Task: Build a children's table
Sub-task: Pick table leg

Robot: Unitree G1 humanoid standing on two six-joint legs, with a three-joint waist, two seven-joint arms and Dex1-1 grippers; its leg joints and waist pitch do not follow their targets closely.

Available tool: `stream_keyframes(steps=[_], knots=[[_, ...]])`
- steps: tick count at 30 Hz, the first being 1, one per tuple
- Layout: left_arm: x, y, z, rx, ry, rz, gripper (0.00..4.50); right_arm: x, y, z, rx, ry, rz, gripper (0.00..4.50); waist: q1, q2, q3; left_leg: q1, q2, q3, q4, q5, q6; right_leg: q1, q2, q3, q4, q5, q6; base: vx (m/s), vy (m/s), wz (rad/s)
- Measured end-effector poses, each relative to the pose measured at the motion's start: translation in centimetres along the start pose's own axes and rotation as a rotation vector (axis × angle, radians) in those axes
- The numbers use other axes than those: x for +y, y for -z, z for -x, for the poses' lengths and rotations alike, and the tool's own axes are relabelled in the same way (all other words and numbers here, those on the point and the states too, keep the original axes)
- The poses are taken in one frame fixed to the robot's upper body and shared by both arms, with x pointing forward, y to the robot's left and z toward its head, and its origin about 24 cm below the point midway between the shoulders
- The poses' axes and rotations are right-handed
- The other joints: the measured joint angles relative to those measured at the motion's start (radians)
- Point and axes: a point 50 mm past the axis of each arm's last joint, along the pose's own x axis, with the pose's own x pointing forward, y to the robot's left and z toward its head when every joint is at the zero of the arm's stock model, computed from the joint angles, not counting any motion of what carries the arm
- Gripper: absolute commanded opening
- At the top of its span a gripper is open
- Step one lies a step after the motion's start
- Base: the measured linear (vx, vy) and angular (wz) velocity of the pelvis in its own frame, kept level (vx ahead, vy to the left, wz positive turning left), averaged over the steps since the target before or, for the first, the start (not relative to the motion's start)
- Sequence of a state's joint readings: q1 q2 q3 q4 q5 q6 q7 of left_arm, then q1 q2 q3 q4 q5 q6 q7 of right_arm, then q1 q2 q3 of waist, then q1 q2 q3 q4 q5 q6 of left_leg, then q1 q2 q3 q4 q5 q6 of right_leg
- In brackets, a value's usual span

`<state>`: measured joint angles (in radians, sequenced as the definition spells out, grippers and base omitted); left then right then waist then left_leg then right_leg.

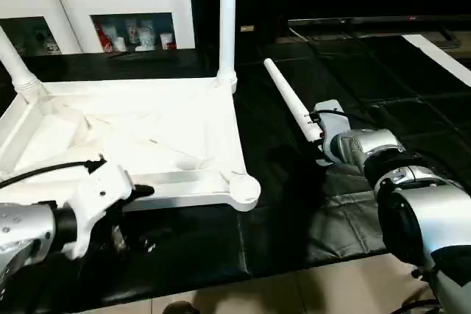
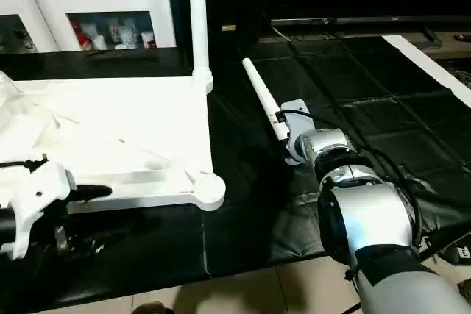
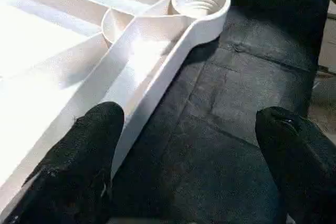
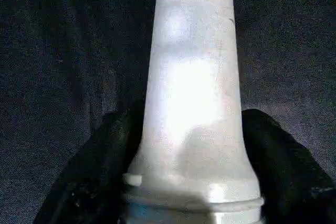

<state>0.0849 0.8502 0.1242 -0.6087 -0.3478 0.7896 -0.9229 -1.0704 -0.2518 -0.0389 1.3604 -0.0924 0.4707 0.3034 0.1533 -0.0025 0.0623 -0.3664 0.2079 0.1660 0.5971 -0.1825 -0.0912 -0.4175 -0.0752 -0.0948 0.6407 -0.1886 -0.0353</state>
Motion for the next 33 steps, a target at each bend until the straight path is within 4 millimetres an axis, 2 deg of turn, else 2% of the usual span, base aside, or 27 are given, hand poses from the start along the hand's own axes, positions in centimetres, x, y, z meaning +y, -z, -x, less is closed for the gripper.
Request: stream_keyframes(steps=[5,10,14,18,22,25,29,33], knots=[[0.5,-0.6,-0.6,-0.047,-0.013,0.001,4.5,-0.3,0.1,0.1,-0.005,0.002,-0.03,2.72,0.003,0.0,0.0,0.0,0.0,0.001,0.002,0.0,0.0,-0.001,0.0,0.0,0.001,0.0,0.0,0.0,0.0,0.0],[1.7,-1.5,-1.5,-0.122,-0.055,0.015,4.5,-0.9,-0.1,0.2,-0.057,0.006,-0.172,2.72,0.008,0.002,0.001,-0.001,0.0,0.001,0.005,0.0,0.0,-0.001,0.0,0.0,0.004,0.0,-0.001,0.0,0.0,0.0],[2.5,-2.1,-2.5,-0.191,-0.091,0.041,4.5,-1.5,-0.8,0.4,-0.155,0.02,-0.277,2.72,0.006,0.005,0.001,0.0,0.0,0.001,0.005,0.0,0.0,-0.001,0.0,0.0,0.005,0.0,-0.001,0.0,0.0,0.0],[3.3,-2.6,-4.0,-0.241,-0.146,0.064,4.5,-1.7,-2.5,0.8,-0.346,-0.005,-0.358,2.72,-0.005,0.008,0.001,-0.001,0.0,0.001,0.005,0.0,0.0,-0.001,0.0,0.0,0.005,0.001,-0.001,0.0,0.0,0.0],[3.3,-3.0,-6.0,-0.294,-0.158,0.093,4.5,-1.8,-3.7,1.4,-0.477,-0.026,-0.404,2.72,-0.013,0.008,0.001,-0.001,0.0,0.002,0.006,0.0,0.0,-0.001,0.0,0.0,0.005,0.001,-0.001,0.0,0.0,0.0],[3.3,-4.1,-7.5,-0.372,-0.181,0.12,4.5,-0.8,-4.0,1.4,-0.596,-0.067,-0.448,2.72,-0.016,0.007,0.001,-0.002,0.0,0.002,0.007,0.0,0.0,-0.001,0.0,0.0,0.005,0.001,-0.001,0.0,0.0,0.0],[3.9,-5.5,-9.1,-0.452,-0.229,0.171,4.5,0.7,-2.9,1.6,-0.761,-0.179,-0.531,2.72,-0.016,0.007,0.001,-0.002,0.001,0.003,0.008,0.0,0.0,-0.002,0.0,0.0,0.004,0.001,-0.001,0.0,0.0,0.0],[4.0,-8.0,-10.2,-0.58,-0.197,0.244,4.5,2.1,-2.1,3.7,-0.936,-0.378,-0.579,2.71,-0.013,0.008,0.0,-0.002,0.0,0.003,0.008,0.0,0.001,-0.001,0.0,0.0,0.003,0.001,-0.001,0.0,0.0,0.0]])
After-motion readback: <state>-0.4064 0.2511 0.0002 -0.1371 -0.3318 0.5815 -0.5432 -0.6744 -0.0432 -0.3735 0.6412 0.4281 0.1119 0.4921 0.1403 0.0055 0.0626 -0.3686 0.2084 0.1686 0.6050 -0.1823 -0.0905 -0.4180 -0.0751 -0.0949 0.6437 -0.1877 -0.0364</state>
